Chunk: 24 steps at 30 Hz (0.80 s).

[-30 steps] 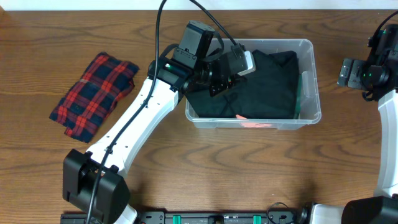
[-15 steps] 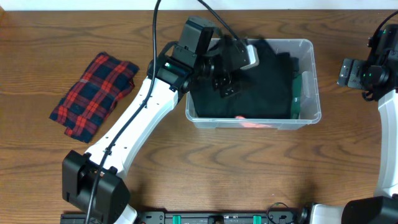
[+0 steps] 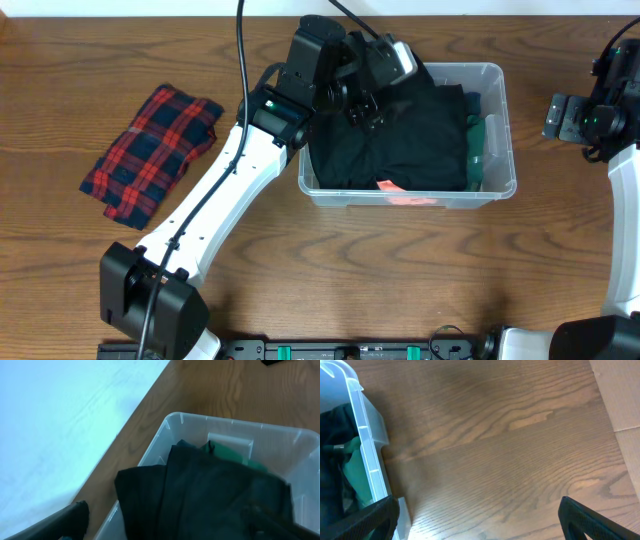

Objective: Pack container
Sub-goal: 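Push the black garment down and tuck it in with the left gripper, then press the black garment flat along the container's left side with the left gripper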

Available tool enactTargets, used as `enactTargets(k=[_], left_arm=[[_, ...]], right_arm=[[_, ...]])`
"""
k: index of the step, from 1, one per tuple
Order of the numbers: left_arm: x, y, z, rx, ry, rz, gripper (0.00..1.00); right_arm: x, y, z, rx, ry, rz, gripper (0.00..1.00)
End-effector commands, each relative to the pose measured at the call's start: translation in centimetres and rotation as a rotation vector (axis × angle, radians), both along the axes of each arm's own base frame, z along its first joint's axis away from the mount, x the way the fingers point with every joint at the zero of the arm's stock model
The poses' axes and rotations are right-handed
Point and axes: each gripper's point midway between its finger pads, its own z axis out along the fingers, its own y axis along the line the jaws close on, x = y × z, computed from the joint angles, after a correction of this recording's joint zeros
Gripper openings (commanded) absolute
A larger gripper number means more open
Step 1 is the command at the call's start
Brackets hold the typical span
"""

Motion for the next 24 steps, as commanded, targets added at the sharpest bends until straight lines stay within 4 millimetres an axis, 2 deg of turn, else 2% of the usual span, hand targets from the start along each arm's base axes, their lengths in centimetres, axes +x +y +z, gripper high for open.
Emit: enactTargets(k=[1,2,3,4,8,12,17,24], left_arm=[[0.0,0.0,1.7,-0.058,0.038,0.046,0.38],[0.1,0.0,1.6,-0.062,0.046,0.05,0.22],[0.1,0.0,1.6,-0.063,0.049,0.051,0.11],[0.1,0.0,1.6,-0.063,0.049,0.052,0.06],[0.6,-0.4,1.1,-0.096,0.093,0.077,0.06],[2.9,-0.2,-0.9,-0.107,0.143,0.186,0.06],[4.7,-0.5,-5.0,-0.081,0.207,0.248,0.06],[6.0,-1.7,-12.4,-0.015,0.302,0.263,0.06]], right_arm=[[0.0,-0.3,0.2,-0.007,-0.005,-0.018,0.99],[0.0,-0.3,0.2,-0.007,-0.004,-0.018,0.99],[0.0,-0.3,0.2,-0.007,-0.005,-0.017,0.99],[0.0,-0.3,0.2,-0.007,-0.005,-0.018,0.99],[0.0,-0.3,0.2,-0.007,-0.005,-0.018,0.99],[0.0,-0.3,0.2,-0.007,-0.005,-0.018,0.99],[0.0,-0.3,0.2,-0.007,-0.005,-0.018,0.99],[0.0,-0.3,0.2,-0.007,-0.004,-0.017,0.99]])
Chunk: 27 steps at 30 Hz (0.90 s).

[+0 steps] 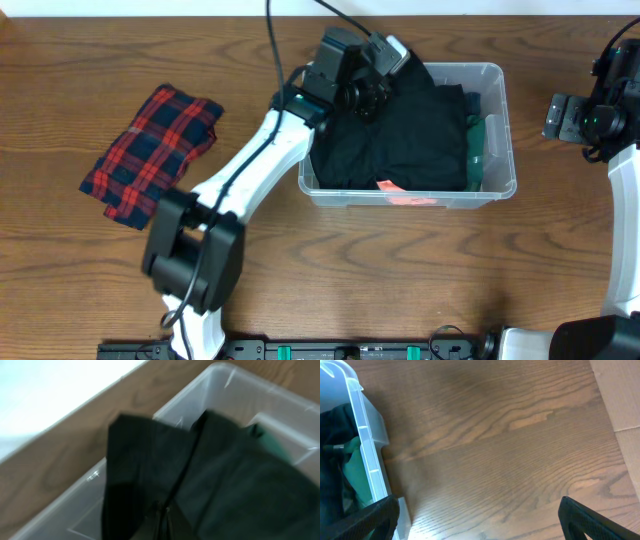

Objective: Pack container
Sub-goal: 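Press the black garment flat along the container's left side with the left gripper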

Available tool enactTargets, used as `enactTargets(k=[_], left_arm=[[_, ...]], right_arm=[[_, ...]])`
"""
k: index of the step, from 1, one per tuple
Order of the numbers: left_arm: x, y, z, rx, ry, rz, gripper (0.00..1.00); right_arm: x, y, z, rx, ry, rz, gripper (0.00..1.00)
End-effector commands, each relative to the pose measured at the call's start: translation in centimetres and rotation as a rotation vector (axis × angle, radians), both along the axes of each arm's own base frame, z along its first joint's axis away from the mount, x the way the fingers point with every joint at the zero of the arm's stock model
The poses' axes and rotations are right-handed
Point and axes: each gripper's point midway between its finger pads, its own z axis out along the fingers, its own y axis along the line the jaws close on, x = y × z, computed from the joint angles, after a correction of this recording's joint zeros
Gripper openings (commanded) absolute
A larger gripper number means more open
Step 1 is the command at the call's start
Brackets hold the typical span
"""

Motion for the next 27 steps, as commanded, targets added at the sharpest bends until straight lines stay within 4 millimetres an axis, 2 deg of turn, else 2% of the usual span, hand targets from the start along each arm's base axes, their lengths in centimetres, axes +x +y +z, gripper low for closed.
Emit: enactTargets(k=[1,4,5,7,9,11,13,15,20,22,24,27], left_arm=[[0.6,-0.6,-3.0,0.023,0.044,0.018,0.06],[0.3,-0.5,-7.5,0.066,0.137,0.024,0.06],[-0.2,-0.4,-9.9,0.097,0.19,0.024,0.06],[-1.1,-0.1,-12.8,0.139,0.257,0.021,0.06],[-1.7,0.1,-14.6,0.165,0.298,0.019,0.06],[-1.9,0.2,-14.9,0.173,0.31,0.019,0.06],[-1.7,0.1,-13.7,0.16,0.288,0.019,0.06],[-1.3,-0.2,-11.7,0.137,0.252,0.018,0.06],[-0.7,-0.6,-4.8,0.06,0.129,0.015,0.06],[-0.7,-0.9,-2.6,0.033,0.086,0.011,0.06],[-0.6,-1.3,-1.1,0.011,0.049,0.006,0.06],[-0.2,-1.8,-0.2,-0.014,0.009,0.002,0.06]], right_arm=[[0.0,-0.3,0.2,-0.007,-0.005,-0.018,0.99],[0.0,-0.3,0.2,-0.007,-0.005,-0.018,0.99],[0.0,-0.3,0.2,-0.007,-0.005,-0.018,0.99],[0.0,-0.3,0.2,-0.007,-0.005,-0.018,0.99],[0.0,-0.3,0.2,-0.007,-0.005,-0.018,0.99],[0.0,-0.3,0.2,-0.007,-0.005,-0.017,0.99],[0.0,-0.3,0.2,-0.007,-0.005,-0.018,0.99],[0.0,-0.3,0.2,-0.007,-0.005,-0.018,0.99],[0.0,-0.3,0.2,-0.007,-0.005,-0.018,0.99],[0.0,-0.3,0.2,-0.007,-0.005,-0.018,0.99],[0.0,-0.3,0.2,-0.007,-0.005,-0.018,0.99],[0.0,-0.3,0.2,-0.007,-0.005,-0.018,0.99]])
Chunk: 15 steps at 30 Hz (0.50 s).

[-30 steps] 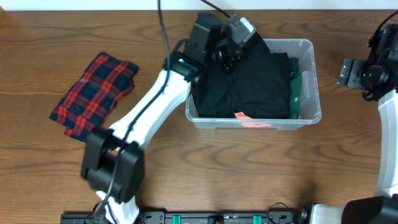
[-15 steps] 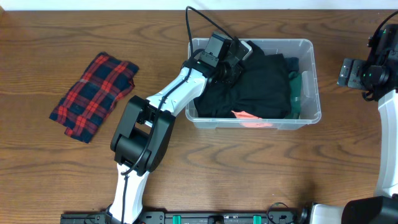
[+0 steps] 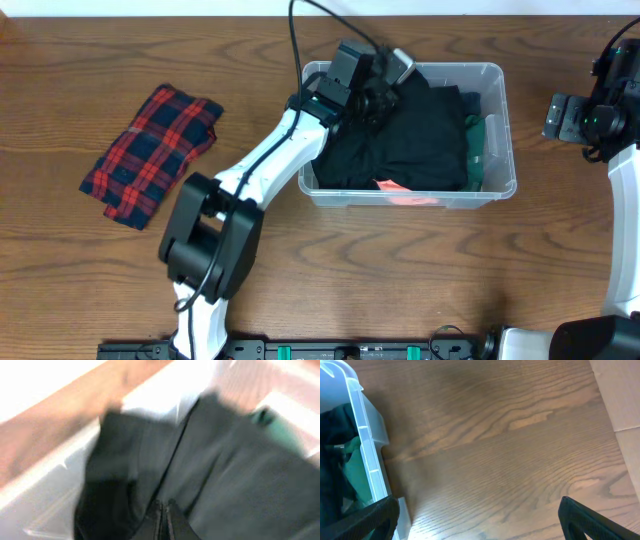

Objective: Pack container
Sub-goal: 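Press the black garment flat along the container's left side with the left gripper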

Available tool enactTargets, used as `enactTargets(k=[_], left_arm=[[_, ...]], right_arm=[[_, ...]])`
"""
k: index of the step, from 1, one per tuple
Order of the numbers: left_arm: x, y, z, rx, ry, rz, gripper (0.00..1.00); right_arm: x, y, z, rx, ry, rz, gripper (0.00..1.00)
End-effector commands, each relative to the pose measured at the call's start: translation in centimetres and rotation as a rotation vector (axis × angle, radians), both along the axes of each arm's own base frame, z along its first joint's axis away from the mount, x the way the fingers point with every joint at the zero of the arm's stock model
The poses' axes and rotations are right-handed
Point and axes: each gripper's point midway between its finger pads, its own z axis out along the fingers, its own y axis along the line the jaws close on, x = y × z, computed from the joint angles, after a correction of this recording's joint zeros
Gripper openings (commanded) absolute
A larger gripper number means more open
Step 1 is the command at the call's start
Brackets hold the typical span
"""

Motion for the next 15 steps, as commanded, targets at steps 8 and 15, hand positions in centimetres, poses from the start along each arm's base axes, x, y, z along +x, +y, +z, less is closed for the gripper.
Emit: enactTargets(k=[8,15], left_arm=[[2.7,-0.4,4.3,-0.045,-0.199,0.098,0.06],[3.9,-1.1,5.6,-0.099,-0.275,0.102,0.06]], right_arm=[[0.0,-0.3,0.2,-0.007,-0.005,-0.018,0.99],[0.0,-0.3,0.2,-0.007,-0.005,-0.018,0.99]])
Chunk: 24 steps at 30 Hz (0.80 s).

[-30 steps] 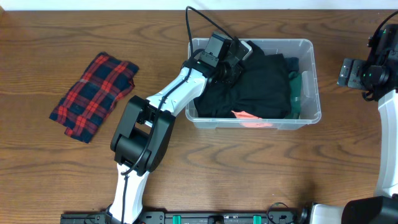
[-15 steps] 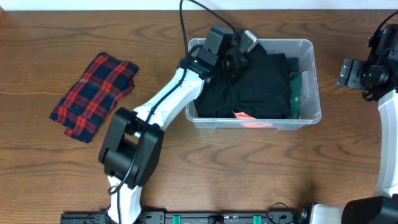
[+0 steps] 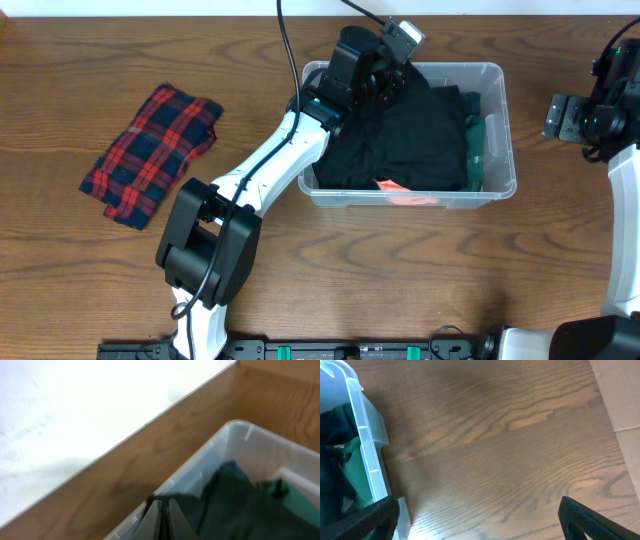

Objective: Pack container
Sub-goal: 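Press the black garment flat along the container's left side with the left gripper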

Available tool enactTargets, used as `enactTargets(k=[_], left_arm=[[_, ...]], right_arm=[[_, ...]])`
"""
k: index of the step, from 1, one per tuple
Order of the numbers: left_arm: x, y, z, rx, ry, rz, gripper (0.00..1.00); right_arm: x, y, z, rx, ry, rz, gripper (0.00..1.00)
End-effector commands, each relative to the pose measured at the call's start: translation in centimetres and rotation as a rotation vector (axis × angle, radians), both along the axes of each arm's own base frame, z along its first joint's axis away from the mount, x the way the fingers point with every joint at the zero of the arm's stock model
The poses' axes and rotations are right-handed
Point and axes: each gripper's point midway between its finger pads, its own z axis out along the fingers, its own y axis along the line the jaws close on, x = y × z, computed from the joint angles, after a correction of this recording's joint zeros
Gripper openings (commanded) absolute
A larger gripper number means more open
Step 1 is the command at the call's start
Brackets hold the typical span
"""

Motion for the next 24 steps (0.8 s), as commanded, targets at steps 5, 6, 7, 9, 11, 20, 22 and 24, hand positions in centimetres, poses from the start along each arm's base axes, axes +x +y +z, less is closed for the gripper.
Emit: enactTargets(k=[5,6,7,9,11,20,22,24], left_arm=[[1.1,-0.5,-3.4,0.018,0.02,0.017,0.06],[1.2,-0.6,-4.2,0.025,0.031,0.017,0.06],[1.2,-0.7,-5.2,0.034,0.045,0.016,0.06],[1.4,-0.7,-7.3,0.053,0.075,0.016,0.06],[1.4,-0.7,-9.7,0.076,0.107,0.018,0.06],[1.4,0.2,-15.6,0.159,0.195,0.056,0.06],[1.5,0.1,-14.0,0.143,0.172,0.056,0.06],[1.6,0.0,-11.3,0.117,0.132,0.057,0.06]], right_arm=[[0.0,-0.3,0.2,-0.007,-0.005,-0.017,0.99],[0.0,-0.3,0.2,-0.007,-0.004,-0.017,0.99],[0.0,-0.3,0.2,-0.007,-0.005,-0.017,0.99],[0.0,-0.3,0.2,-0.007,-0.005,-0.017,0.99],[0.0,-0.3,0.2,-0.007,-0.005,-0.017,0.99],[0.0,-0.3,0.2,-0.007,-0.005,-0.017,0.99],[0.0,-0.3,0.2,-0.007,-0.005,-0.017,0.99],[0.0,-0.3,0.2,-0.007,-0.005,-0.017,0.99]])
